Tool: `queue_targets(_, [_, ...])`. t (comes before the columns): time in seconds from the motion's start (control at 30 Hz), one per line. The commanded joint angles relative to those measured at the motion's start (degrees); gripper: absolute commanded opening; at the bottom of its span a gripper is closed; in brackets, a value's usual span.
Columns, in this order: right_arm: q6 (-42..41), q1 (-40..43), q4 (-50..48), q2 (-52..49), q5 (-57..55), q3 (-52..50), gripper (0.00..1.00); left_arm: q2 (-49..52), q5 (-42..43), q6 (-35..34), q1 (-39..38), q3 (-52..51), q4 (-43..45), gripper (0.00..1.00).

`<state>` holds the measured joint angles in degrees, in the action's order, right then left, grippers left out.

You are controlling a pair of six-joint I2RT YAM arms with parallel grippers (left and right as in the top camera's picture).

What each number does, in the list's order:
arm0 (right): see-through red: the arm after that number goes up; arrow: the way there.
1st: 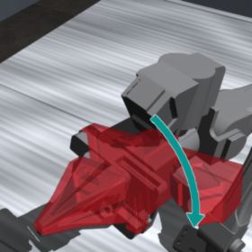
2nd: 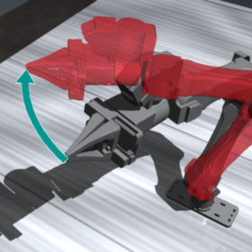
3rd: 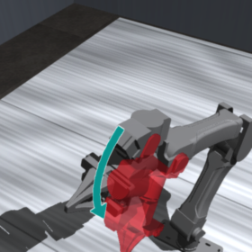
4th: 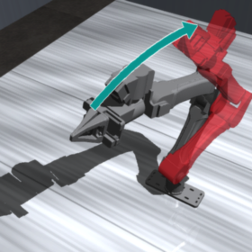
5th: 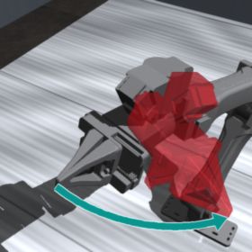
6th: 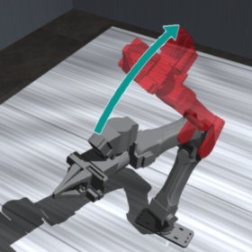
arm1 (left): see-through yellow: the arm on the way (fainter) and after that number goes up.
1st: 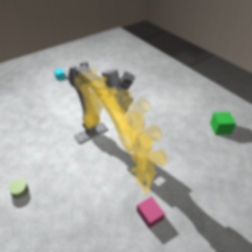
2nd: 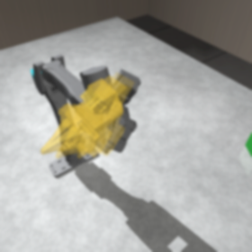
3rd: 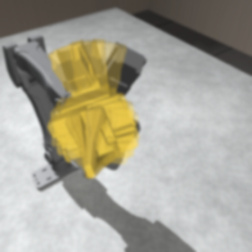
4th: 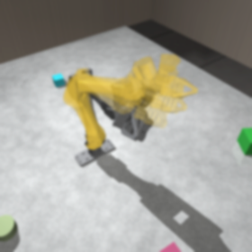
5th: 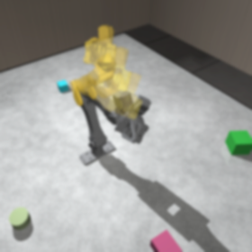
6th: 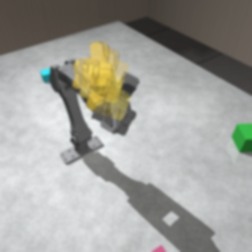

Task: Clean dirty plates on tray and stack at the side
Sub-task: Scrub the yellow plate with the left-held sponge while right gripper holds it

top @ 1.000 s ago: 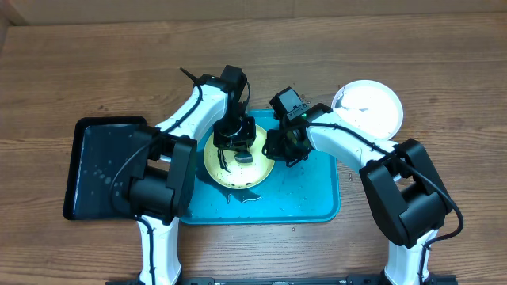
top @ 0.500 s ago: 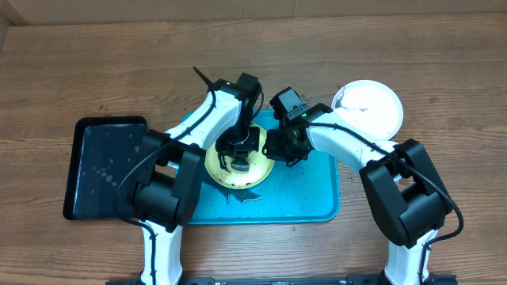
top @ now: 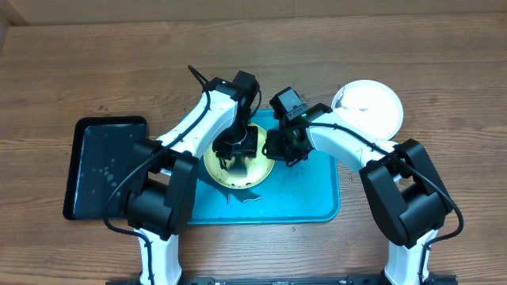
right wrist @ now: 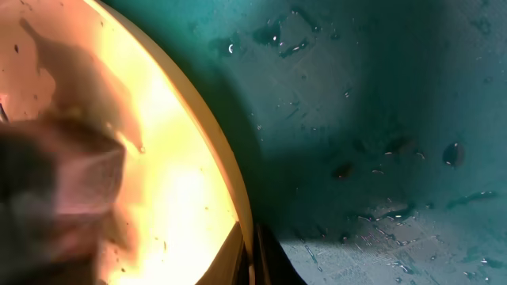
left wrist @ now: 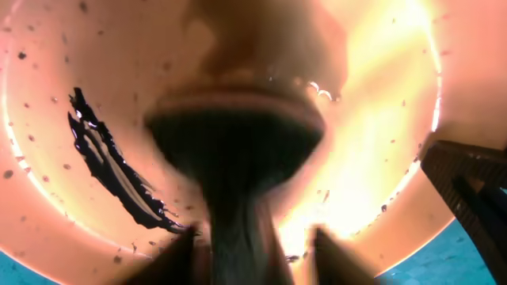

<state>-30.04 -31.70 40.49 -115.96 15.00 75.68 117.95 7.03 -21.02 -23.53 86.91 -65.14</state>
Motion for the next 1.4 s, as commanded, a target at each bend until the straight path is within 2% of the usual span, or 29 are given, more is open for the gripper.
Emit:
queue_targets(0.0, [-0.5, -0.1, 0.0, -2.4, -4.9, -0.7, 0.04, -1.7, 0.5, 1.1, 0.5, -1.0, -0.2, 0.60])
queue_targets(0.27, [-0.4, -0.1, 0.0, -2.4, -4.9, -0.7, 0.04, -1.7, -0.7, 1.3, 0.5, -1.0, 0.6, 0.56])
queue_targets(0.43, [-0.4, -0.1, 0.0, -2.4, -4.9, -0.7, 0.04, -1.7, -2.2, 1.3, 0.5, -1.0, 0.5, 0.36])
queue_targets(0.53, [-0.4, -0.1, 0.1, -2.4, -4.9, -0.7, 0.04, -1.7, -2.6, 1.3, 0.5, -1.0, 0.6, 0.31])
queue_targets(0.67, [-0.4, -0.1, 0.1, -2.4, -4.9, -0.7, 0.04, -1.7, -2.6, 1.3, 0.5, -1.9, 2.0, 0.12])
queue_targets(0.7, [-0.4, -0.1, 0.1, -2.4, -4.9, -0.7, 0.04, -1.7, -2.6, 1.2, 0.5, -2.4, 2.6, 0.05])
queue_targets(0.97, [-0.4, -0.1, 0.1, -2.4, -4.9, -0.7, 0.04, -1.7, -4.5, -0.9, 2.2, -9.6, 7.6, 0.04])
queue_targets(1.07, [-0.4, -0.1, 0.1, -2.4, -4.9, -0.7, 0.04, -1.7, -13.4, -3.1, 3.7, -11.6, 7.5, 0.04])
queue_targets(1.2, [-0.4, -0.1, 0.0, -2.4, -4.9, -0.7, 0.04, -1.7, -28.3, -10.0, 5.9, -11.7, 4.9, 0.04])
queue_targets(1.37, [-0.5, -0.1, 0.0, -2.4, -4.9, -0.7, 0.04, -1.7, -34.2, -11.4, 7.8, -8.8, 3.2, 0.04])
